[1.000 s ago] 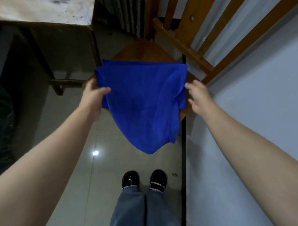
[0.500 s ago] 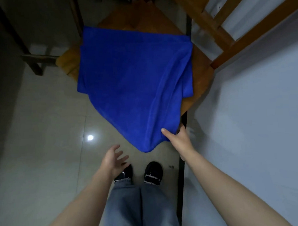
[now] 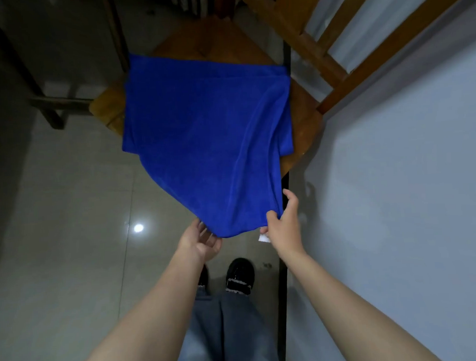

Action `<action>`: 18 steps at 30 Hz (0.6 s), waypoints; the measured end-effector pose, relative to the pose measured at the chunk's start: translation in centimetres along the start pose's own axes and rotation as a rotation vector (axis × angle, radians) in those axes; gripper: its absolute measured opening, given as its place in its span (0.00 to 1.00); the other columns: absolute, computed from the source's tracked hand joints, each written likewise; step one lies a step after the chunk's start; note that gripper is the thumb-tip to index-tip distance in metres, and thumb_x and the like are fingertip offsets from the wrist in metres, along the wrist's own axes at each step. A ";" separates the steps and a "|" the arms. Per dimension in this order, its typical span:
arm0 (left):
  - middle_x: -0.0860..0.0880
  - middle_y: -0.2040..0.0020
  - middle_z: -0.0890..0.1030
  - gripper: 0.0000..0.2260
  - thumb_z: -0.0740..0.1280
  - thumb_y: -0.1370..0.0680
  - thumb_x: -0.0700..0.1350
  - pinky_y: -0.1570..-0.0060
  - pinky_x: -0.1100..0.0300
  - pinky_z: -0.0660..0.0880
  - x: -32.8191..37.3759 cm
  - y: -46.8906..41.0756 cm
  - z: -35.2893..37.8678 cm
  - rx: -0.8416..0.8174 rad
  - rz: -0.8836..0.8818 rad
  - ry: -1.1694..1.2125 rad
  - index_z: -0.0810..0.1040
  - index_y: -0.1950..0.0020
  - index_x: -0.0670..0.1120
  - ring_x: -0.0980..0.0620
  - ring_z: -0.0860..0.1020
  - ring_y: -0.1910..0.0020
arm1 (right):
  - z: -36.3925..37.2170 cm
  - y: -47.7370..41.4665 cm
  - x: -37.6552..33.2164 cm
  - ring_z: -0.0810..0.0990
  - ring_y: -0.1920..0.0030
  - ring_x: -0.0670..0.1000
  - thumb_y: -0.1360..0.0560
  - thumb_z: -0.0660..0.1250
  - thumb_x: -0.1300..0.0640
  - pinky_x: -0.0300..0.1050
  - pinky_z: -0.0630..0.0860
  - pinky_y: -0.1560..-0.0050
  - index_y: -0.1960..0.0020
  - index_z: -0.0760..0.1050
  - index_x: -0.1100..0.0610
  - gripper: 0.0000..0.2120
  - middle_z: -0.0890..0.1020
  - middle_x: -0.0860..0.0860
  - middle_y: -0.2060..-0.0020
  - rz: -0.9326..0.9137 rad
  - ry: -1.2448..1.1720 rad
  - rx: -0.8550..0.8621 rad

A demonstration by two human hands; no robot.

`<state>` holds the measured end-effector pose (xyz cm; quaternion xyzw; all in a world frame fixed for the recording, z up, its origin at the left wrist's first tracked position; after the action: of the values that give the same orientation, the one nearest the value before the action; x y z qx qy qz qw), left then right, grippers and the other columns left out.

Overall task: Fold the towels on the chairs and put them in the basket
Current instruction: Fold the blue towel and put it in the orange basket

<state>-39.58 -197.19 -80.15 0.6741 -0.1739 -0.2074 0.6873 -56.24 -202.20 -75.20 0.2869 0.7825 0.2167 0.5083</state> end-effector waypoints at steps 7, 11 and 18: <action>0.51 0.71 0.75 0.11 0.60 0.21 0.39 0.69 0.67 0.65 0.6 1.5 -0.8 0.029 0.000 0.062 0.68 0.64 0.45 0.56 0.73 0.74 | -2.6 1.6 0.7 0.73 0.80 0.43 0.24 0.53 0.67 0.35 0.70 0.76 0.42 0.67 0.52 0.15 0.77 0.58 0.56 -0.042 -0.070 0.029; 0.50 0.65 0.75 0.10 0.58 0.22 0.36 0.66 0.66 0.64 1.2 4.3 -4.0 0.028 0.097 0.157 0.68 0.63 0.44 0.55 0.70 0.66 | -4.4 3.4 0.4 0.73 0.79 0.41 0.24 0.52 0.68 0.33 0.70 0.78 0.46 0.67 0.51 0.15 0.77 0.59 0.59 -0.011 -0.070 0.057; 0.46 0.64 0.76 0.19 0.60 0.23 0.32 0.70 0.65 0.67 3.6 10.2 -10.3 0.093 0.423 0.206 0.63 0.40 0.52 0.53 0.72 0.66 | -6.3 7.6 -1.1 0.75 0.80 0.42 0.23 0.49 0.69 0.32 0.69 0.77 0.54 0.74 0.58 0.16 0.78 0.66 0.55 0.011 0.040 -0.030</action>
<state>-30.65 -190.22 -70.47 0.6710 -0.2497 0.0193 0.6979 -59.96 -197.65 -67.19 0.2790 0.7878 0.2369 0.4955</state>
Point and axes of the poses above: each hand's wrist, its own y-axis away from the middle knuckle, its own z-axis out of the palm, x = y × z, the point moved 5 cm from there along -y, towards the middle knuckle
